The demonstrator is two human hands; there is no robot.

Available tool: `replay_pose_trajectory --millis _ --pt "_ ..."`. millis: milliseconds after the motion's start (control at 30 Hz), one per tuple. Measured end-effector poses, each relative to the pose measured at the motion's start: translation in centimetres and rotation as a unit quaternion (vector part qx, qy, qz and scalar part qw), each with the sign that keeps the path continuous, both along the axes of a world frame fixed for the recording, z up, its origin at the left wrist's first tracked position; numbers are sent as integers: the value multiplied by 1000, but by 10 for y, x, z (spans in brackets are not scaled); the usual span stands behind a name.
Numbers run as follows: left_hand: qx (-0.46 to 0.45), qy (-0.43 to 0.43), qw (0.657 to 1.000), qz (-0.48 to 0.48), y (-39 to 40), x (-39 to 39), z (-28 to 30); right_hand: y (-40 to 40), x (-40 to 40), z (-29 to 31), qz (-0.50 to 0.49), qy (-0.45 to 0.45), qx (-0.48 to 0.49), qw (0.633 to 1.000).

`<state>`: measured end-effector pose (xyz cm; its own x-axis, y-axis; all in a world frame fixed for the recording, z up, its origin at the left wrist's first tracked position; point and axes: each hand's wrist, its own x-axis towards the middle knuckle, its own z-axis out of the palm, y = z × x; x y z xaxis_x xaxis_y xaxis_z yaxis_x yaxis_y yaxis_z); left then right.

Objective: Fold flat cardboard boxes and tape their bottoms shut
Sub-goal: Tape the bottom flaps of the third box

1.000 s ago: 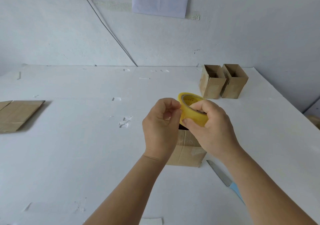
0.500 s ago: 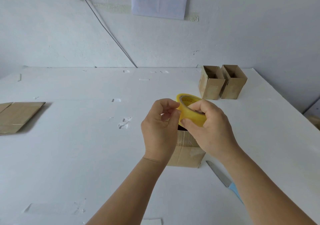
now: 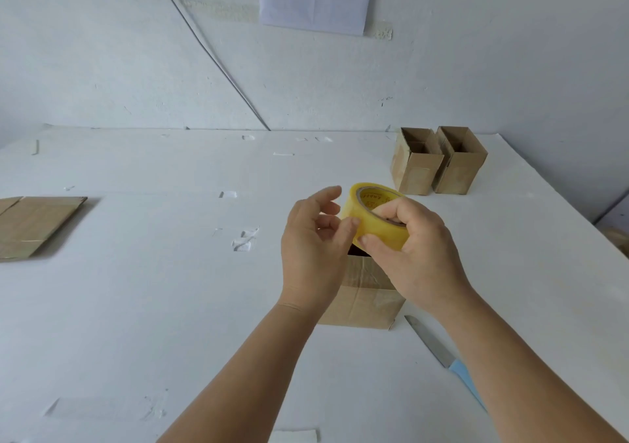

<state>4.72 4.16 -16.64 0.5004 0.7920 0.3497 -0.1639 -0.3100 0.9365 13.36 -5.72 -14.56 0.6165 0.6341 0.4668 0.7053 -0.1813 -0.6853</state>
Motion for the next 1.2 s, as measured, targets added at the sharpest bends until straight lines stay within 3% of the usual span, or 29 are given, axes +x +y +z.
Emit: replay_pose_trajectory --millis 333,600,733,967,1100,1200 --pt "31 29 999 24 -1 0 2 1 3 -2 -17 -1 -7 1000" --pt "-17 67 995 -78 21 1 20 -1 5 6 3 -35 -24 999" --pt "44 89 991 -91 26 3 24 1 6 11 10 -51 -22 998" --pt "236 104 964 -72 24 9 21 3 5 11 -3 -16 -19 1000" --pt "250 83 964 -36 16 11 14 5 8 12 -19 5 -26 999" --pt "191 93 977 -33 16 13 14 7 10 12 -16 -3 -29 999"
